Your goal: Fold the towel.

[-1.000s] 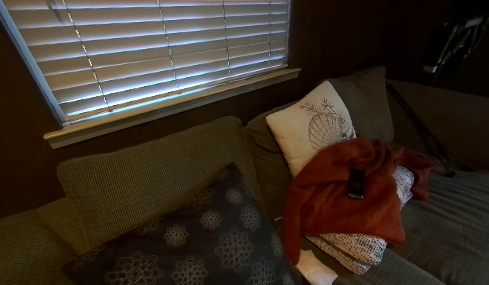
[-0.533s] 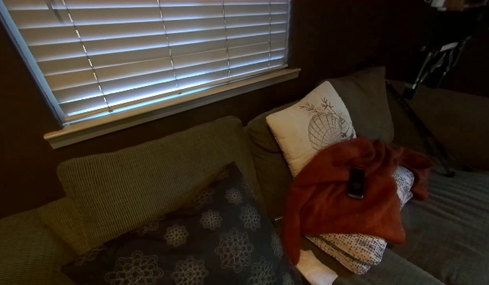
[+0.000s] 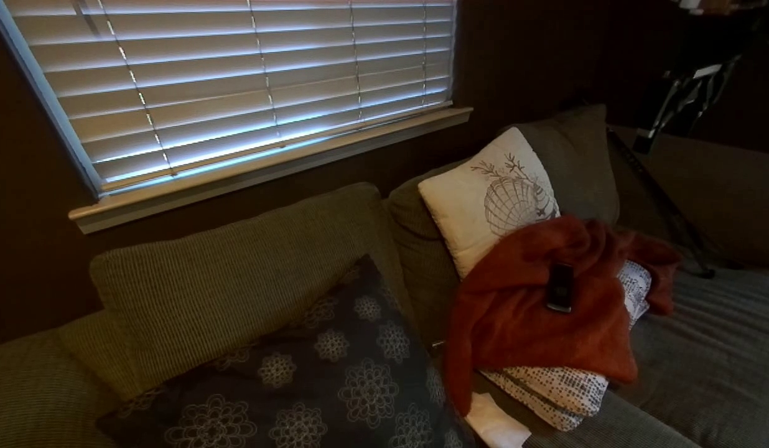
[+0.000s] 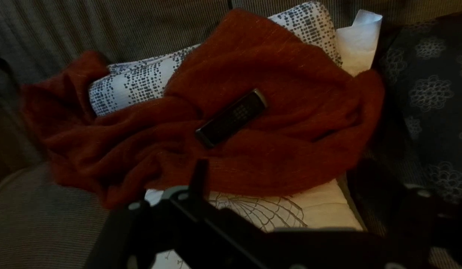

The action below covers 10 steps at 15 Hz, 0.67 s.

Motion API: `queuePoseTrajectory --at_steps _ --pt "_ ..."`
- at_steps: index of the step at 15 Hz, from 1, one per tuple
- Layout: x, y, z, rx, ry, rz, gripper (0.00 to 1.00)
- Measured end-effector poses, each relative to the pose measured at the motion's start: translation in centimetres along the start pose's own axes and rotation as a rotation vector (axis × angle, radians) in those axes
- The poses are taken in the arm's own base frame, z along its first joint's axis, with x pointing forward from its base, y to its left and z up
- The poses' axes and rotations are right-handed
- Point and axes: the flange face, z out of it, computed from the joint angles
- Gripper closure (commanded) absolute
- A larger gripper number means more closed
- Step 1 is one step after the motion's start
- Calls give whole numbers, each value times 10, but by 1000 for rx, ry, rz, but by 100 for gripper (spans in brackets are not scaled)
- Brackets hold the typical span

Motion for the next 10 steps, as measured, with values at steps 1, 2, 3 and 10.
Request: queuePoseTrajectory --at_steps 1,2,3,10 --pt "1 3 4 0 -7 20 0" --pt "3 5 10 0 -14 35 0" --pt "6 8 17 0 -20 42 0" --pt "43 18 76 0 -16 64 0"
